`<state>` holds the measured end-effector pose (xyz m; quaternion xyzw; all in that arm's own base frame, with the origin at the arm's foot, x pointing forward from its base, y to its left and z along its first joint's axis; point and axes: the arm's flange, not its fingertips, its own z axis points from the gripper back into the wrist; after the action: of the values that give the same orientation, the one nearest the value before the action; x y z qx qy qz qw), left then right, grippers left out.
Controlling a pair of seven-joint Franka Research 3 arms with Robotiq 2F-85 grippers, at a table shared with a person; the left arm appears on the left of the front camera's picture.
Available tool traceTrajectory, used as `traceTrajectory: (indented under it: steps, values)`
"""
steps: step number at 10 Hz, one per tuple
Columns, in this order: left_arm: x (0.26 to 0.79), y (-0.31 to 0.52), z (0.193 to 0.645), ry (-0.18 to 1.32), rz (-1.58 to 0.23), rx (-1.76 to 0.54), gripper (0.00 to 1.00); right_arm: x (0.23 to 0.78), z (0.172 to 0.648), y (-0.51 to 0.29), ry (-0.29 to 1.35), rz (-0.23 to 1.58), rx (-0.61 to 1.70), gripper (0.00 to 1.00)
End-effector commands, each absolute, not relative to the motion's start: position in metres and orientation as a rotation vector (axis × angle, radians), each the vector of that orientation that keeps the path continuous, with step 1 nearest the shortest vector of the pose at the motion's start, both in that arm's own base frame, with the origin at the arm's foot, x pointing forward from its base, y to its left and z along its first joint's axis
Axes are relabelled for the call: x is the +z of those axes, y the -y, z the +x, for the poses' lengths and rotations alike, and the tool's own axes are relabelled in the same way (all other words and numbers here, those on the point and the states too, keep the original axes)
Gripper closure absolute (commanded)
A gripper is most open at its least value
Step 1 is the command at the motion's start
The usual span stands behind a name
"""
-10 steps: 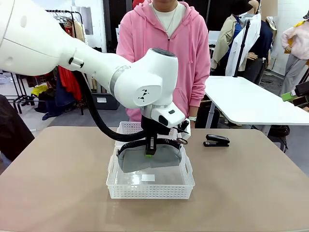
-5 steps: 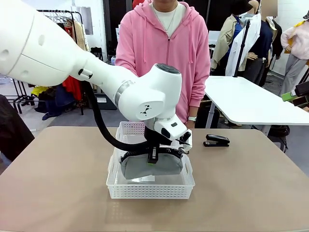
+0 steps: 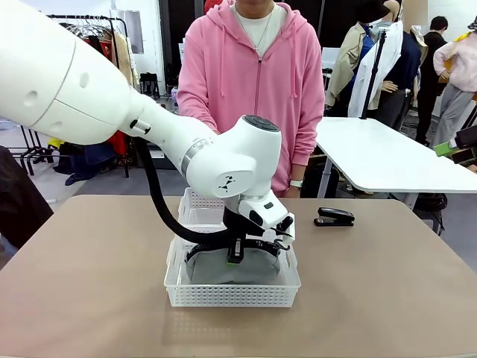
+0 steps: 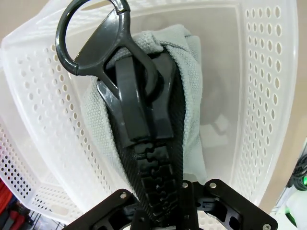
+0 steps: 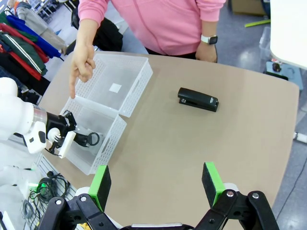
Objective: Distribute items into two baskets.
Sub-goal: Place the picked Pencil pouch into the Organizing basket as instructed by the person.
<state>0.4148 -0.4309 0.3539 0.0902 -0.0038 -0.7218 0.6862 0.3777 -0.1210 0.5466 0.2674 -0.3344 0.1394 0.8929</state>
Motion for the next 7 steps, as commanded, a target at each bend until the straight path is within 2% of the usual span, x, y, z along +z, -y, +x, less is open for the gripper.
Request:
traceTrajectory:
  steps: [1, 4, 5, 7]
  values:
    - [0.3471, 0.4335, 0.4171, 0.015, 0.215, -1.6, 1.0, 0.5483, 0.3781, 0.1201, 0.7, 0.559, 0.295, 0.0]
    - [0.3463, 0.434, 0.4158, 0.015, 0.216, -1.622, 1.0, 0.5483, 0.3781, 0.1201, 0.7, 0.559, 0.295, 0.0]
    - [0.3456, 0.4337, 0.4166, -0.004, 0.209, -1.614, 0.84, 0.5483, 0.3781, 0.1201, 0.7, 0.559, 0.295, 0.0]
    - [0.3502, 0.4303, 0.4169, -0.003, 0.209, -1.597, 0.44, 0.5483, 0.3781, 0.1201, 0.7, 0.559, 0.295, 0.0]
